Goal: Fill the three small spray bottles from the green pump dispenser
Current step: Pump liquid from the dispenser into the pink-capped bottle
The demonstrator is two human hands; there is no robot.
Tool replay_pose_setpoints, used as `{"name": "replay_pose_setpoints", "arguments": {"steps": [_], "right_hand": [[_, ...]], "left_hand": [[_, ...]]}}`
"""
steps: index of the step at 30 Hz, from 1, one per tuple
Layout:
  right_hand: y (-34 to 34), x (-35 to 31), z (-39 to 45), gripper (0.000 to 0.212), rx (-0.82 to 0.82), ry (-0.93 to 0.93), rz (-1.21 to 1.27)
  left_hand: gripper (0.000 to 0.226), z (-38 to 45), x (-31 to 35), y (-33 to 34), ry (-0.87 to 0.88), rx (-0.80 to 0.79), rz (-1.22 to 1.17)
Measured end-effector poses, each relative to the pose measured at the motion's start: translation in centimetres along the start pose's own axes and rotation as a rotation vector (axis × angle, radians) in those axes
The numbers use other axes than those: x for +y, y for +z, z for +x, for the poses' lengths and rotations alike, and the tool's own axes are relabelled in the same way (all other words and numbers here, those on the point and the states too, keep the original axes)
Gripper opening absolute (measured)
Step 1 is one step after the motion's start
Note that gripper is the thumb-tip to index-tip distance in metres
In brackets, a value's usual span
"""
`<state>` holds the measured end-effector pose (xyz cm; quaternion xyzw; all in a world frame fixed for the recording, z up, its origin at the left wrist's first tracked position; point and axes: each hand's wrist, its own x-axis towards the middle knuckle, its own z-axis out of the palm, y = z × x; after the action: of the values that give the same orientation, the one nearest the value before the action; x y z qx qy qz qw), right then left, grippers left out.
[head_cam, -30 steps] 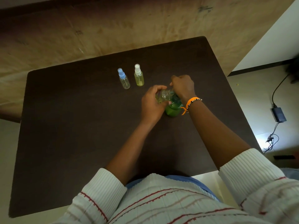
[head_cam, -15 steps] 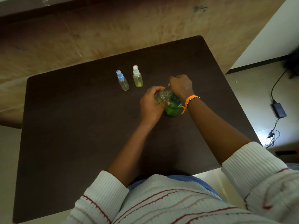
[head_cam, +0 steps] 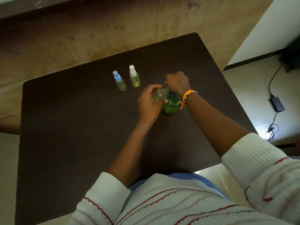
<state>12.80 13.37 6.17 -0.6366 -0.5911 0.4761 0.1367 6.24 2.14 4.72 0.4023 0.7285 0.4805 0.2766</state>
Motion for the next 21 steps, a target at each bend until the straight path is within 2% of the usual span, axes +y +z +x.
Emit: {"name": "replay_pose_setpoints", "arguments": {"steps": [3,9,12,16,21], "right_hand": [[0.07,-0.01,-0.05,0.038,-0.037,0.02,0.032],[0.34,0.68,-0.27,0.028,0.148,-0.036,-0.051],[0.28,0.3,-0.33,0.027,0.097,-0.034,-0.05],[0.04,-0.05,-0.22,0.049,-0.019,0.029,0.051],[0.26,0.26,-0.26,0.043,0.078,-0.008,-0.004]], "left_hand": [[0.048,0.03,0.09,-0.18,-0.002,0.003,-0.001],[0.049,0.02,-0.24,0.31,-0.009,0.006,0.012],[0.049,0.17,-0.42,0.32,0.0,0.006,0.015],[0.048,0.09,-0.16,0.1,-0.011,0.01,0.0],[0.048,-0.09,-0.11,0.28,-0.021,0.009,-0.002]]}}
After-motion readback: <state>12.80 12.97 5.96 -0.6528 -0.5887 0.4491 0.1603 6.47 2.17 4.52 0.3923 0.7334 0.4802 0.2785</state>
